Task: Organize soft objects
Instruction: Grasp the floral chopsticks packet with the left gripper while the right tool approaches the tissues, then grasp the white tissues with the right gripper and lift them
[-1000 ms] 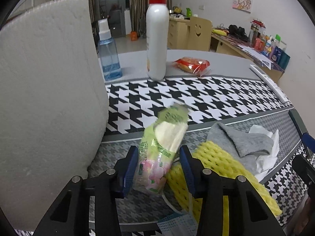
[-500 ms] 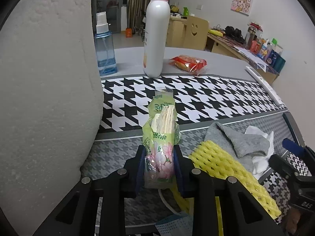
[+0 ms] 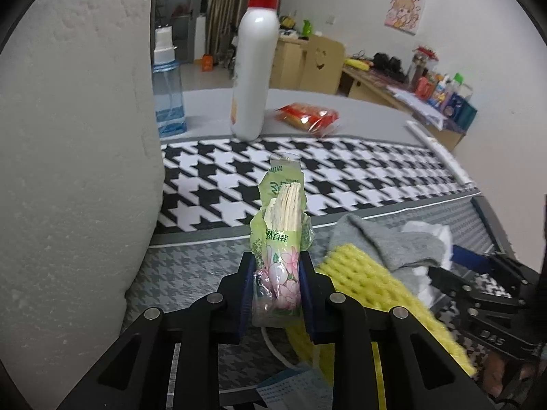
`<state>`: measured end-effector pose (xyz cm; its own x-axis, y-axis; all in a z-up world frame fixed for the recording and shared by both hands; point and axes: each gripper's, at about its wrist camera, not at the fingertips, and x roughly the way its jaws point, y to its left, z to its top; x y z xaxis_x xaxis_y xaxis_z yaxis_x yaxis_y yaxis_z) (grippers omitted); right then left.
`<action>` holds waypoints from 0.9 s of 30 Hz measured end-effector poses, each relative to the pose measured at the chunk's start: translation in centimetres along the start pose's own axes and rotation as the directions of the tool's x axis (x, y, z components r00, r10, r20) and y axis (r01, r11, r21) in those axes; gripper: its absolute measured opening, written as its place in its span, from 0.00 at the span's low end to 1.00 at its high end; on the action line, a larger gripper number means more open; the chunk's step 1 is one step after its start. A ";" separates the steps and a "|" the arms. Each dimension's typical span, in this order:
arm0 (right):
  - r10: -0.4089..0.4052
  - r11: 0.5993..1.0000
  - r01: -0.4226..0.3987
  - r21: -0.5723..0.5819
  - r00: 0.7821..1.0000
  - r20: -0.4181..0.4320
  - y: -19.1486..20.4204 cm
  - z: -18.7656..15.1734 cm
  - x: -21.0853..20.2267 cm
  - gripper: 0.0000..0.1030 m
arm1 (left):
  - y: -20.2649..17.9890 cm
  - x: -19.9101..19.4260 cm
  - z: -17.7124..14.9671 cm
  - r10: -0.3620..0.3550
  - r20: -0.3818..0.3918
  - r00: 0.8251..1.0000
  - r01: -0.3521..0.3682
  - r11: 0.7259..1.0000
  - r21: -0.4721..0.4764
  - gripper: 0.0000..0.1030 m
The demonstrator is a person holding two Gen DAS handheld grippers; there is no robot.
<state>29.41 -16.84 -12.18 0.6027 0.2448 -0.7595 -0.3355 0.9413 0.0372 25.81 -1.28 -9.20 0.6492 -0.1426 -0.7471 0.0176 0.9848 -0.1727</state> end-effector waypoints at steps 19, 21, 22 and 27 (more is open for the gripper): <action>0.007 1.000 -0.007 -0.016 1.000 0.012 0.8 0.0 -0.5 0.10 | 0.2 -1.4 -0.2 -0.061 0.075 0.995 0.062 0.998 -0.011 0.26; 0.011 1.000 -0.011 0.002 1.000 0.025 0.5 0.1 -1.1 0.10 | 0.1 -1.5 -0.2 -0.064 0.081 0.995 0.065 0.998 -0.008 0.26; 0.006 1.000 -0.006 0.005 0.999 0.034 0.4 0.2 -1.5 0.10 | 0.1 -1.6 -0.3 -0.066 0.084 0.994 0.067 0.998 -0.006 0.26; -0.015 1.000 0.014 0.014 0.997 0.080 0.1 0.3 -3.2 0.10 | -0.2 -2.5 -0.4 -0.080 0.117 0.990 0.080 0.997 0.008 0.26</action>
<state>27.68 -17.50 -9.52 0.6635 0.2486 -0.7056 -0.3172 0.9477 0.0356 23.83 -1.20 -7.54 0.7303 -0.2088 -0.6504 0.0754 0.9709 -0.2271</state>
